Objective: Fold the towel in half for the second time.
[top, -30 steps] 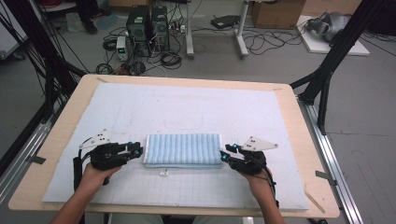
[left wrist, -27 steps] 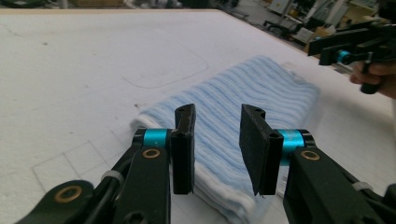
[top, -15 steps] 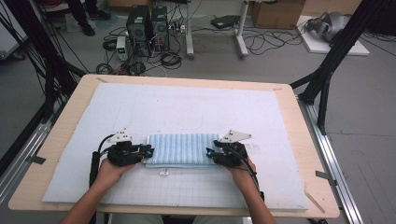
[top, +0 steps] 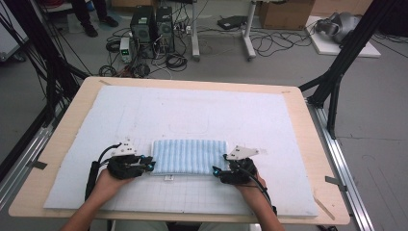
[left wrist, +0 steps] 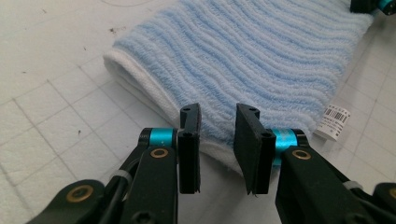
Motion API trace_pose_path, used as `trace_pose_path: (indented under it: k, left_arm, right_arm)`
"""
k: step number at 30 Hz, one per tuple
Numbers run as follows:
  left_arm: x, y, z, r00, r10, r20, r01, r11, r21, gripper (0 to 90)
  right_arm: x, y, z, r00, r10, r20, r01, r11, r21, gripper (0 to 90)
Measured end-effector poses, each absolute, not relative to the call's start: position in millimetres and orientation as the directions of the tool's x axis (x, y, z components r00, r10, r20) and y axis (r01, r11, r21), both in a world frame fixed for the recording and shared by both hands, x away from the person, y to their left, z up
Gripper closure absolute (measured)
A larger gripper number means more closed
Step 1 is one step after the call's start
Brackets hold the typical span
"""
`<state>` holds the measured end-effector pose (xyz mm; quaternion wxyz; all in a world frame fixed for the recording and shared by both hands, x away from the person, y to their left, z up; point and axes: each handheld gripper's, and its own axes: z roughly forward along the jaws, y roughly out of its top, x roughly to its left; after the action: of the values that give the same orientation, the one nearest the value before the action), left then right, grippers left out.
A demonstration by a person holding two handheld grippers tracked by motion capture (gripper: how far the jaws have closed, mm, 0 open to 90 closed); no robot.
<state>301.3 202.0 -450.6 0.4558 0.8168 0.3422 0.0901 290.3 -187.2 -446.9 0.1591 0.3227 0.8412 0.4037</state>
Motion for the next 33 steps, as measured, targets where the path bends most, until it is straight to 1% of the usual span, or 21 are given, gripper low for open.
trace_pose_path:
  k: [2,3,5,7,9,10,11,13,16,17,24,30,33]
  left_arm:
    - [304.6,206.8,-451.0,0.733,0.647,-0.208,0.501,-0.309,0.808,64.0]
    - [305.1,209.4,-450.3,0.732,0.649,-0.208,0.492,-0.291,0.821,62.4]
    - [305.4,214.4,-447.0,0.734,0.655,-0.181,0.445,-0.263,0.856,59.6]
    - [306.2,219.8,-442.1,0.724,0.669,-0.167,0.410,-0.222,0.885,53.3]
    - [306.6,225.4,-437.2,0.701,0.699,-0.141,0.371,-0.189,0.909,45.8]
    - [307.1,228.5,-435.5,0.691,0.709,-0.142,0.362,-0.168,0.917,42.7]
    - [308.0,231.5,-434.1,0.677,0.722,-0.144,0.356,-0.150,0.922,38.5]
    - [310.5,238.0,-434.0,0.647,0.749,-0.140,0.348,-0.127,0.929,30.7]
    - [313.1,246.3,-435.3,0.603,0.785,-0.144,0.354,-0.101,0.930,25.0]
    - [312.9,248.4,-434.8,0.595,0.791,-0.142,0.348,-0.094,0.933,22.5]
    - [306.6,257.4,-426.7,0.595,0.793,-0.131,0.279,-0.051,0.959,21.9]
    - [300.6,266.5,-421.1,0.585,0.801,-0.125,0.255,-0.035,0.966,22.1]
    - [298.6,270.8,-418.8,0.582,0.805,-0.119,0.246,-0.034,0.969,22.3]
  right_arm:
    - [289.0,-191.4,-444.1,-0.743,0.669,-0.003,0.405,0.454,0.794,33.2]
    - [288.2,-194.1,-442.1,-0.742,0.671,-0.001,0.399,0.442,0.803,32.2]
    - [288.2,-201.5,-437.8,-0.732,0.681,0.019,0.394,0.400,0.827,30.6]
    - [289.2,-208.9,-434.2,-0.716,0.698,0.013,0.382,0.375,0.845,28.8]
    - [289.2,-217.9,-430.2,-0.688,0.725,0.019,0.386,0.343,0.857,26.1]
    - [288.9,-221.7,-428.5,-0.673,0.739,0.018,0.385,0.329,0.862,25.2]
    - [288.3,-225.2,-426.8,-0.659,0.752,0.010,0.384,0.326,0.864,24.3]
    - [287.6,-231.9,-423.7,-0.627,0.778,-0.025,0.375,0.329,0.867,19.5]
    - [285.7,-242.5,-420.1,-0.573,0.819,-0.030,0.384,0.301,0.873,12.0]
    - [285.2,-246.7,-418.9,-0.558,0.829,-0.034,0.381,0.292,0.877,11.8]
    - [281.9,-280.3,-414.9,-0.483,0.875,-0.016,0.402,0.238,0.885,11.1]
    - [279.5,-294.4,-411.6,-0.457,0.889,0.002,0.396,0.201,0.896,10.9]
    - [278.6,-294.6,-410.8,-0.464,0.886,-0.001,0.389,0.205,0.898,10.8]
